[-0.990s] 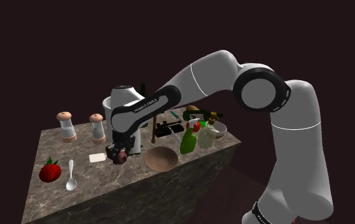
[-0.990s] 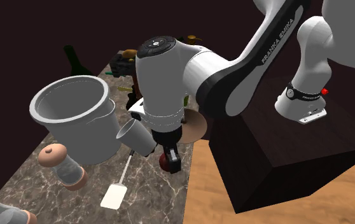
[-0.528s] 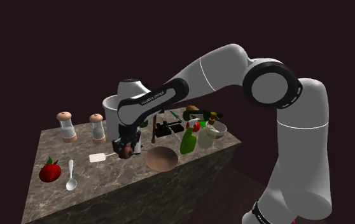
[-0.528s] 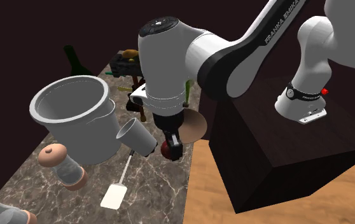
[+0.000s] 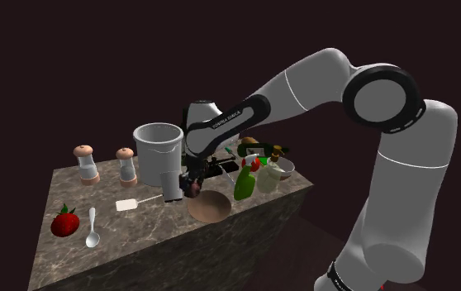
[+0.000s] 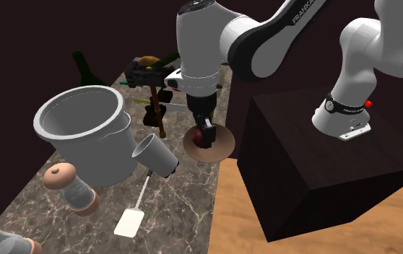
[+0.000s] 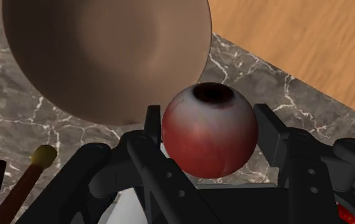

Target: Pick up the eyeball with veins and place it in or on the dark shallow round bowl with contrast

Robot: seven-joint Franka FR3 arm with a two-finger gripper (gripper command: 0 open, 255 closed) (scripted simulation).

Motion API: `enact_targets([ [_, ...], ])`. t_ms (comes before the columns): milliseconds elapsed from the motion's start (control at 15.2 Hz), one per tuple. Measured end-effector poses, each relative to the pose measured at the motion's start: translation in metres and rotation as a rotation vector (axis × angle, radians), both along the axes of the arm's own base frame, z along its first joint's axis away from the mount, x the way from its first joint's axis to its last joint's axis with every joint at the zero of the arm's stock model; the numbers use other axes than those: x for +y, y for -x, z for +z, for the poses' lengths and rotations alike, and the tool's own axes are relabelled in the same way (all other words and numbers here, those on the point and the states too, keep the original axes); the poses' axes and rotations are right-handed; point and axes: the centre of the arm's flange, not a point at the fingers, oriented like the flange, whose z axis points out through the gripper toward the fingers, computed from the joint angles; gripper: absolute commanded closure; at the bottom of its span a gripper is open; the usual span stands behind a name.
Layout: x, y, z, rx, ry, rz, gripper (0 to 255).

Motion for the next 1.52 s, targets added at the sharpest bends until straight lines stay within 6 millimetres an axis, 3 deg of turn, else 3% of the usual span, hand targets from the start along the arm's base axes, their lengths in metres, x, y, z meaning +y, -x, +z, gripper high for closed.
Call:
enact_targets([
  [396,-0.065,0.031,-0.002,0.0,0.0,0.0,255],
  [1254,-0.069,0.034,-0.068,0.0,0.0,0.001,255],
  [1518,-0.069,0.034,-0.072,0.0,0.0,0.001,255],
])
